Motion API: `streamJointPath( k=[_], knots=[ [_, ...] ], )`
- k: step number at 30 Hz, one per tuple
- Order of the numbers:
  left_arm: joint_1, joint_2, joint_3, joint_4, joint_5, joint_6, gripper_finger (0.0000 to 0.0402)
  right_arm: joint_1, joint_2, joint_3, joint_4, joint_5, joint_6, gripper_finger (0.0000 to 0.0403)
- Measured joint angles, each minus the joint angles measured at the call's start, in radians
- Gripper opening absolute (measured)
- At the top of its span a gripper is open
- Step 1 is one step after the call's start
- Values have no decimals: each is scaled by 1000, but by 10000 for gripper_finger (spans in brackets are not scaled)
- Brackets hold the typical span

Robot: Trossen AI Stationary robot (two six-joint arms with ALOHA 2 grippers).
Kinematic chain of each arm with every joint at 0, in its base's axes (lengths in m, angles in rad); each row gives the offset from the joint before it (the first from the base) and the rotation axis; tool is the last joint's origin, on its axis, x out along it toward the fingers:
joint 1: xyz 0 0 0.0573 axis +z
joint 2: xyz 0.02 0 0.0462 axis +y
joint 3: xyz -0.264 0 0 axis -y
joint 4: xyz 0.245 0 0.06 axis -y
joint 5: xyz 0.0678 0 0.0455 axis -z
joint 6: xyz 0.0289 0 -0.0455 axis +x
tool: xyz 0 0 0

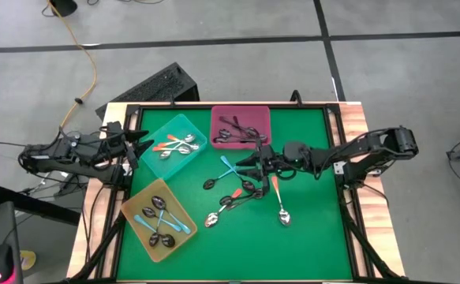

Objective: Sort silverware by color (type)
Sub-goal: Put the orange spoon into the blue bin

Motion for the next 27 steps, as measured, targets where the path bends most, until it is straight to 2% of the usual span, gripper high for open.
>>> streamJointPath(
  k=[8, 15, 21, 27],
  knots=[
    [0, 0, 0, 17, 0, 4, 219, -34, 0, 79, 0, -17, -12, 167],
    [0, 0, 0, 17, -2, 12, 219, -112, -47, 195, -59, -195, -27, 165],
    [0, 0, 0, 19, -18, 14, 219, -188, -176, 309, -292, -284, -101, 164],
    [0, 0, 0, 30, -9, 13, 219, -235, -289, 366, -568, -206, -224, 164]
  ],
)
